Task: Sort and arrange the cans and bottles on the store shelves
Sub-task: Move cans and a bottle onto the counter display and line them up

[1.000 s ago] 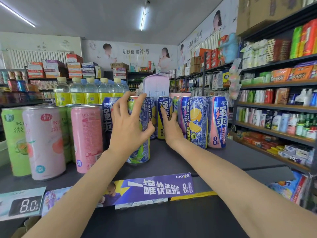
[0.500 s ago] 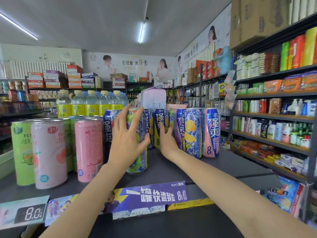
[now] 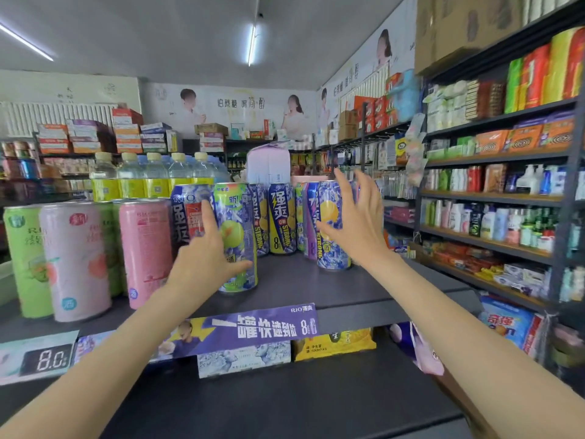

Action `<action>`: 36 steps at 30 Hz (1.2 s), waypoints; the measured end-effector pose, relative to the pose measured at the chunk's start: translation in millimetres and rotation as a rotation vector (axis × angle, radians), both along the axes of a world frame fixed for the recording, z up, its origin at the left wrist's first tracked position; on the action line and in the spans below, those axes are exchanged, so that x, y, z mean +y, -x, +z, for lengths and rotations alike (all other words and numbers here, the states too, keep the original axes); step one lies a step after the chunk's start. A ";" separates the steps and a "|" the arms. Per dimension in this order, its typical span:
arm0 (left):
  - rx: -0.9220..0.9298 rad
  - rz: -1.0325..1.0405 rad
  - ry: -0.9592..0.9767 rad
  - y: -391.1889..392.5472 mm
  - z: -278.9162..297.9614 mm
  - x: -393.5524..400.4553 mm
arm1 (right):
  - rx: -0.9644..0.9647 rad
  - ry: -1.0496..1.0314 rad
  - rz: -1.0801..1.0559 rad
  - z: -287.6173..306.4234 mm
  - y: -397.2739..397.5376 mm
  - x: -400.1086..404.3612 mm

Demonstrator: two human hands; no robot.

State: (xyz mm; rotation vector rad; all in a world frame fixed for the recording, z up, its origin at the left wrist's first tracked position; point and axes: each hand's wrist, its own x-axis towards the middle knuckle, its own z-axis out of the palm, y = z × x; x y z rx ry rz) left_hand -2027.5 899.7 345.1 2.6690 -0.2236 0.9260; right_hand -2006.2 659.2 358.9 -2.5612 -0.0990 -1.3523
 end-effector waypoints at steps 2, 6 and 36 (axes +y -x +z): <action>0.049 -0.039 0.000 -0.5 -0.8 -5.3 | 0.082 0.009 -0.027 -4.2 -8.1 -0.7; 0.148 -0.160 0.097 -18.9 1.6 -22.3 | 0.102 0.077 -0.115 -17.0 -21.5 3.0; 0.119 0.002 0.002 -96.9 -14.4 -115.1 | 0.226 -0.117 -0.130 -25.7 -21.4 -1.0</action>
